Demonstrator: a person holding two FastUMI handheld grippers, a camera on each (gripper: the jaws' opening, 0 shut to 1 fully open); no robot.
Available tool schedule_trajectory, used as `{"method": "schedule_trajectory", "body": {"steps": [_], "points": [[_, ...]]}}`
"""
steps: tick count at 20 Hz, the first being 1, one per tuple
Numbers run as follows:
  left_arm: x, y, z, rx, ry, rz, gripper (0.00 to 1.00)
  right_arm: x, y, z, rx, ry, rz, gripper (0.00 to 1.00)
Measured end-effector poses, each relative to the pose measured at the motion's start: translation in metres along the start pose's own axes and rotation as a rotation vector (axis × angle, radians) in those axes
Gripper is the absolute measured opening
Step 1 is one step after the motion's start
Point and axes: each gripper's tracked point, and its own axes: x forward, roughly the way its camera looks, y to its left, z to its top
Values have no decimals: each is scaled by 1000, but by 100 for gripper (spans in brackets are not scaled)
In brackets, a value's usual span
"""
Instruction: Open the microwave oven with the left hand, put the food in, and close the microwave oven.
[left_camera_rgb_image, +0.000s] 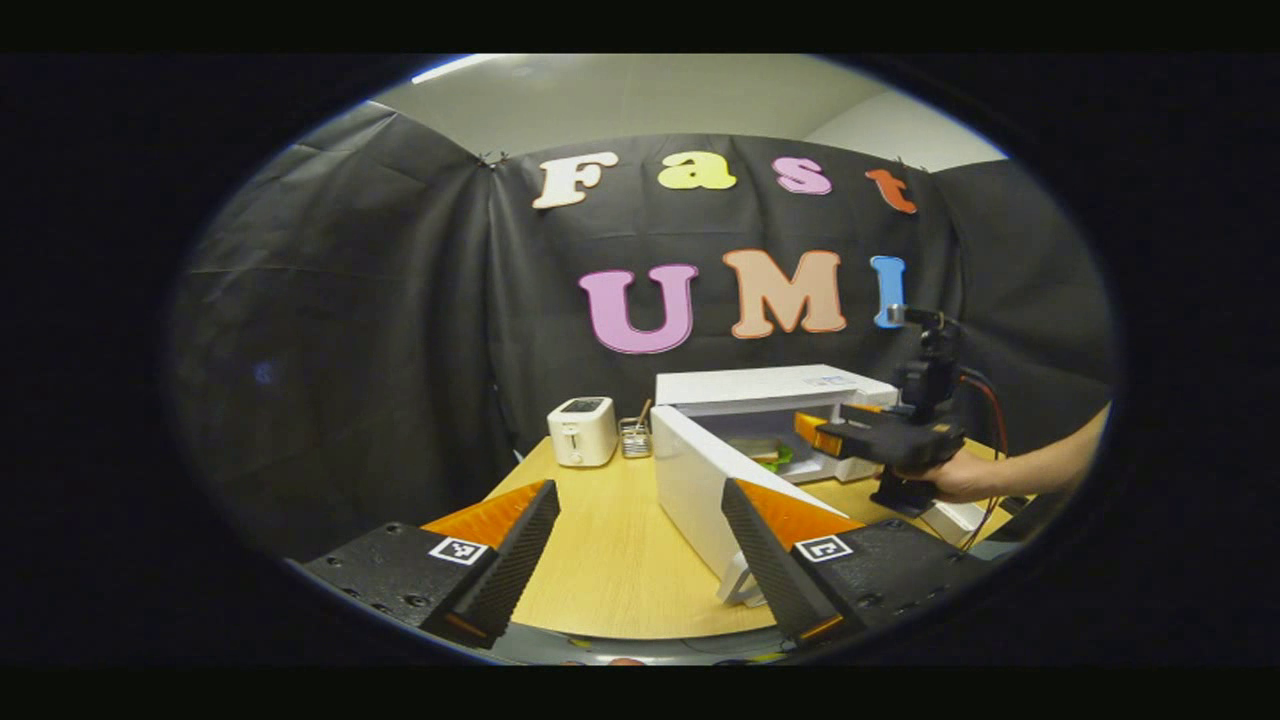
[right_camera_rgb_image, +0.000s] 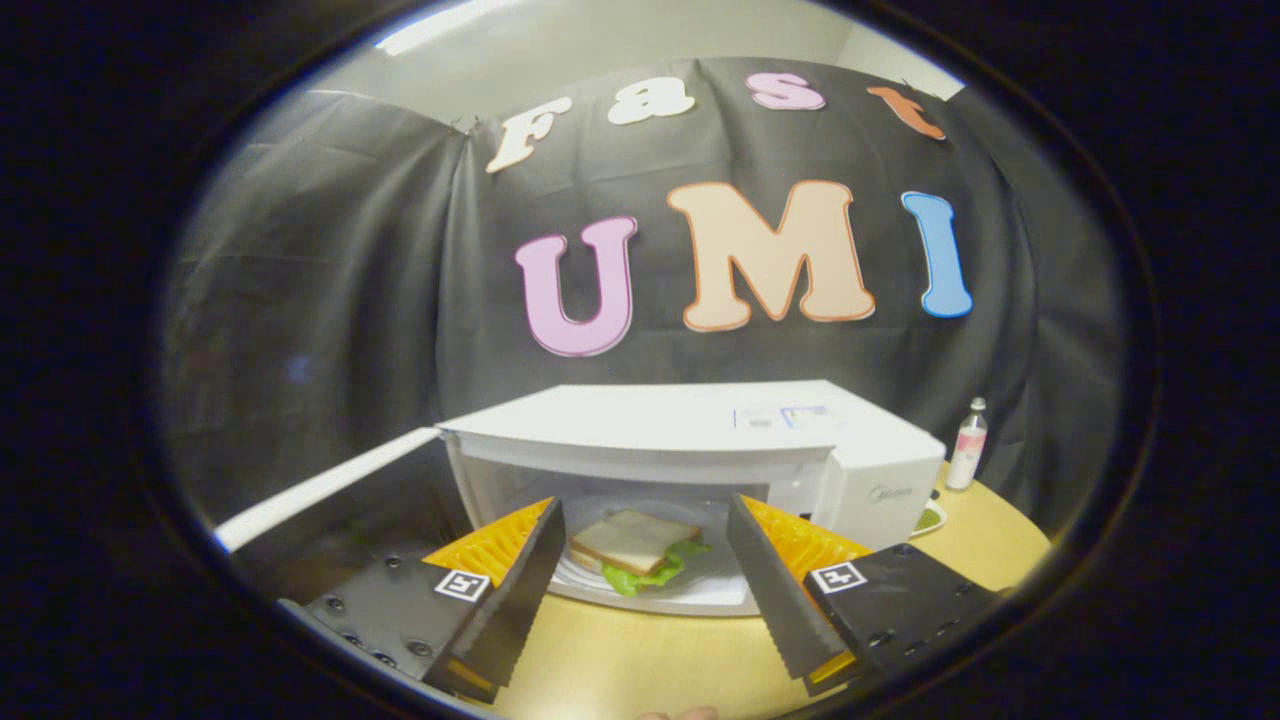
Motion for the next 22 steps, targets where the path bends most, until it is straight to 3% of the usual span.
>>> {"method": "schedule_trajectory", "body": {"steps": [3, 4, 5, 7, 8, 9, 10, 13, 14, 15, 16, 19, 22], "points": [[8, 0, -12, -1, 15, -4, 94, -32, -11, 46, -29, -59, -7, 92], [10, 1, -18, -2, 22, -3, 94, -41, -16, 60, -41, -72, -14, 99], [11, 2, -20, -1, 26, -2, 97, -48, -21, 76, -38, -94, -19, 92], [13, 2, -27, -4, 33, -9, 94, -58, -35, 105, -27, -123, -39, 92], [15, 3, -30, -8, 35, -6, 97, -64, -41, 118, -24, -131, -53, 92], [17, 6, -34, -12, 40, 1, 94, -71, -48, 129, -23, -136, -66, 99], [18, 6, -38, -14, 46, 6, 94, -77, -57, 143, -26, -154, -87, 92], [24, 5, -49, -17, 58, 8, 94, -97, -76, 184, -38, -229, -134, 91], [26, 3, -55, -18, 69, -1, 94, -105, -81, 196, -52, -246, -146, 99], [28, -1, -59, -19, 77, -15, 94, -111, -86, 206, -82, -264, -157, 99], [30, -5, -62, -19, 78, -27, 97, -117, -91, 213, -125, -276, -173, 91], [36, -12, -70, -10, 96, -44, 94, -136, -102, 225, -202, -293, -202, 92], [41, -21, -68, 3, 89, -64, 94, -146, -111, 227, -174, -280, -219, 93]]}}
